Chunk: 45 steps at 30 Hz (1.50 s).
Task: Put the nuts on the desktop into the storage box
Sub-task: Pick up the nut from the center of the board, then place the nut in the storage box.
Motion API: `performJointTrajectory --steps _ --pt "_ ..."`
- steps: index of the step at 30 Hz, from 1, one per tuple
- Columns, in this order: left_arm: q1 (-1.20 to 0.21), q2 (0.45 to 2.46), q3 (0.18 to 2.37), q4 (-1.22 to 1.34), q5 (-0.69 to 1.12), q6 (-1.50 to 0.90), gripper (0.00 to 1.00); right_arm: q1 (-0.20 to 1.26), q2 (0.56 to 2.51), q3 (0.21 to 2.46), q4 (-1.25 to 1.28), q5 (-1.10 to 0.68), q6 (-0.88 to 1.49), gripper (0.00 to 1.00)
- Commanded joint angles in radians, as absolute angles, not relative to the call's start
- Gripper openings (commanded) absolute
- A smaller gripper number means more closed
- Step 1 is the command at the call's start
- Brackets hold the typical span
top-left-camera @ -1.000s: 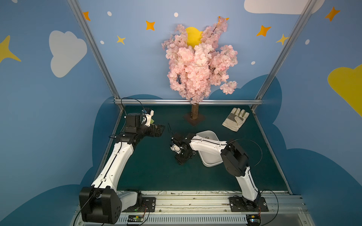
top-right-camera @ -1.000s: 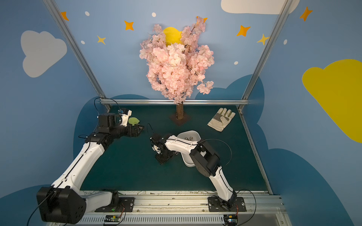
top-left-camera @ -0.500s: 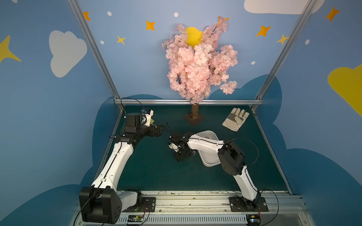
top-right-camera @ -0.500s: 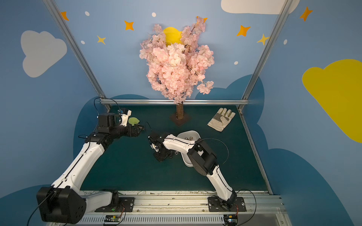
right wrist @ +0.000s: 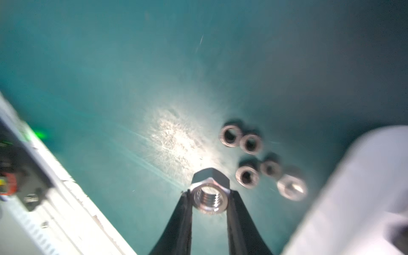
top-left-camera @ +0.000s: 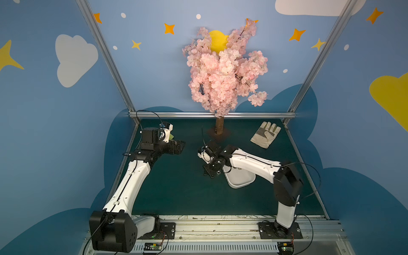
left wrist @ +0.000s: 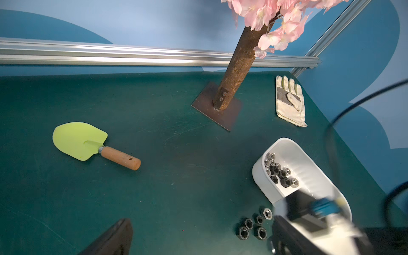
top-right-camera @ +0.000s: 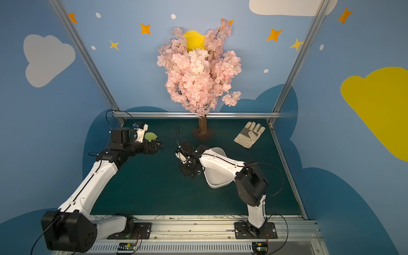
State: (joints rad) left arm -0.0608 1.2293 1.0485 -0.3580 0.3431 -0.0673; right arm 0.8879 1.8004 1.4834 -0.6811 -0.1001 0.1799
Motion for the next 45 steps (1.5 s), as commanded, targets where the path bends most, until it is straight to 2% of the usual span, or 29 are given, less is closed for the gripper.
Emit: performJointTrajectory --steps 1,8,13,25,30,35,40,45 --pt "-0.058 1.207 1.038 -0.356 0.348 -0.057 1.00 0.794 1.674 1.428 -0.654 -0.088 0.186 0.20" --pt "-0.058 1.206 1.039 -0.357 0.348 -0.057 1.00 0.654 1.612 1.272 -0.744 -0.050 0.145 0.20" --pt "-0.058 1.210 1.038 -0.353 0.353 -0.059 1.00 0.629 1.681 1.203 -0.727 -0.074 0.168 0.20" --pt "-0.057 1.221 1.034 -0.350 0.348 -0.060 1.00 0.627 1.933 1.326 -0.711 -0.016 0.199 0.20" --pt "-0.058 1.223 1.034 -0.350 0.347 -0.060 1.00 0.620 1.975 1.402 -0.726 0.008 0.195 0.29" --pt "-0.057 1.228 1.034 -0.350 0.347 -0.058 1.00 0.621 1.950 1.452 -0.759 0.038 0.189 0.47" --pt "-0.057 1.232 1.035 -0.347 0.356 -0.062 1.00 0.635 1.844 1.454 -0.779 0.068 0.181 0.53" --pt "-0.056 1.230 1.037 -0.346 0.360 -0.064 1.00 0.734 1.781 1.503 -0.799 0.083 0.128 0.56"
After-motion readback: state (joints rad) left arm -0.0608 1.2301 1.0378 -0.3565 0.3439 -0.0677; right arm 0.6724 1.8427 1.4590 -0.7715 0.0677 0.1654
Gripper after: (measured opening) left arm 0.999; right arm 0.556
